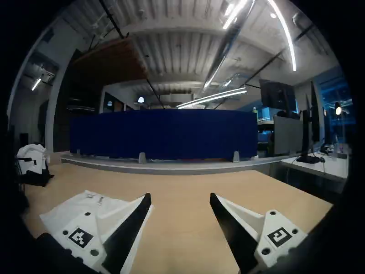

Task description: Fold towel

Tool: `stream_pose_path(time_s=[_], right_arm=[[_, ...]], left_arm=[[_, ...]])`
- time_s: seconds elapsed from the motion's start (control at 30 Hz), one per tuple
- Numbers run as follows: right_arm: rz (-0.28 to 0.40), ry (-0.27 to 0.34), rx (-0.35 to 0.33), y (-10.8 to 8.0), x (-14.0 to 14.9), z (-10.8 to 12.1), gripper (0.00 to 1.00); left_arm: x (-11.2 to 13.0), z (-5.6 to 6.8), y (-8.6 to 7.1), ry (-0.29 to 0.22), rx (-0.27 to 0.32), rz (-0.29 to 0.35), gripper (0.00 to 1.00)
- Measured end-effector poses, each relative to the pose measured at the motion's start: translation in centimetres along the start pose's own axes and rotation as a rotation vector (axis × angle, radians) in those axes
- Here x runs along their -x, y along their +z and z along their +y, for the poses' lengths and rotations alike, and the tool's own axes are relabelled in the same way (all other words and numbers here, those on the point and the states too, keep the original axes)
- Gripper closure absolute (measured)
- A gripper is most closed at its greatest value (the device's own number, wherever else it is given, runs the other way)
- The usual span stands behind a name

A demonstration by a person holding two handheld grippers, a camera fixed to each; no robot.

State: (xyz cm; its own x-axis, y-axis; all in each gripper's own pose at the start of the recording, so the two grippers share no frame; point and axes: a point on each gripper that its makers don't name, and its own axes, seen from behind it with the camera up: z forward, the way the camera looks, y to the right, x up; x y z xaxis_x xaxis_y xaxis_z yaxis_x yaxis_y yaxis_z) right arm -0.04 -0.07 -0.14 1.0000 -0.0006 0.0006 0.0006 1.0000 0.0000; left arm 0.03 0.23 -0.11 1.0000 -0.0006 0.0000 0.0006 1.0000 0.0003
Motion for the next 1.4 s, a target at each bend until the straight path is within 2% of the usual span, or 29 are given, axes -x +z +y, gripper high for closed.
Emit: stream_pose_path(time_s=[1.0, 1.17, 1.3, 1.4], right_arm=[[-0.001, -0.001, -0.003, 0.0, 0.0, -0.2, 0.0], [-0.017, -0.005, 0.003, 0.2, -0.5, 0.2, 0.0], [-0.002, -0.03, 0.006, 0.1, -2.8, 0.0, 0.0], [-0.01, -0.047, -0.022, -0.2, -5.1, -1.2, 0.0]], left_arm=[[-0.1, 0.1, 0.0, 0.001, 0.001, -0.001, 0.01], [0.0, -0.2, 0.0, 0.018, -0.007, -0.014, 0.01], [-1.7, 0.0, -0.3, 0.035, -0.006, -0.019, 0.01], [-4.2, 0.1, -0.7, 0.022, 0.001, -0.013, 0.01]])
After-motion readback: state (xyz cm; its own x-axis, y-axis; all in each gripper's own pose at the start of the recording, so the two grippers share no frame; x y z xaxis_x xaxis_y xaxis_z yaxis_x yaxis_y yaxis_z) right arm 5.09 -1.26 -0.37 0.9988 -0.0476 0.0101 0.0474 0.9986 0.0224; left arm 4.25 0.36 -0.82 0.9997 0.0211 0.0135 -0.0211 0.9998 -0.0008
